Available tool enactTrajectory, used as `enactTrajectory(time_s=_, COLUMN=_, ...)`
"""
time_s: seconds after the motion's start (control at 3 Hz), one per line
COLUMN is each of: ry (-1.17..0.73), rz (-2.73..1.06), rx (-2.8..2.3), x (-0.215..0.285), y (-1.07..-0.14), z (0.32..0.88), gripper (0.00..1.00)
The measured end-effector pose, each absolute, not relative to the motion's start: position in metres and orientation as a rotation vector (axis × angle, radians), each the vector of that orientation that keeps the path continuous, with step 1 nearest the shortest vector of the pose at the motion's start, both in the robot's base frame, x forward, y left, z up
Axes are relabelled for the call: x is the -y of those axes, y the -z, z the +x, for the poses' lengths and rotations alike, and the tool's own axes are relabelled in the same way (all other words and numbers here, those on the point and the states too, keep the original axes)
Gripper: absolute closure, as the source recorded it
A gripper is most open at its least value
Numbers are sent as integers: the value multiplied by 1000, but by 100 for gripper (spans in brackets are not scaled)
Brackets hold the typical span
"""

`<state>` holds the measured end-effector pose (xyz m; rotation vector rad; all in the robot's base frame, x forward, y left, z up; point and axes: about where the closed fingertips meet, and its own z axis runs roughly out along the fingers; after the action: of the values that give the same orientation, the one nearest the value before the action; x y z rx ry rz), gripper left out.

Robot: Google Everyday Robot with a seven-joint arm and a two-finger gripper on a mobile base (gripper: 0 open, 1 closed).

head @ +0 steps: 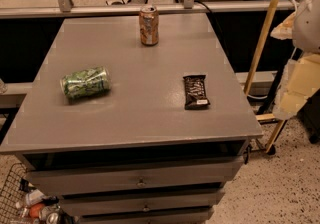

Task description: Move orange can near rxbar chocolate

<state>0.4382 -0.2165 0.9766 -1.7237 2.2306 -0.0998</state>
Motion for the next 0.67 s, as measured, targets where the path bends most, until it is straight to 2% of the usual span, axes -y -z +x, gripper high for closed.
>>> enactTrajectory(time_s=0.33, ry=102, rz=-1714, rx=-2225, x=217, y=-978, z=442, gripper=0)
enactTrajectory(time_s=0.67, ry=27, rz=-1676, rx=-2188, x=214, y=-975, z=477, gripper=0)
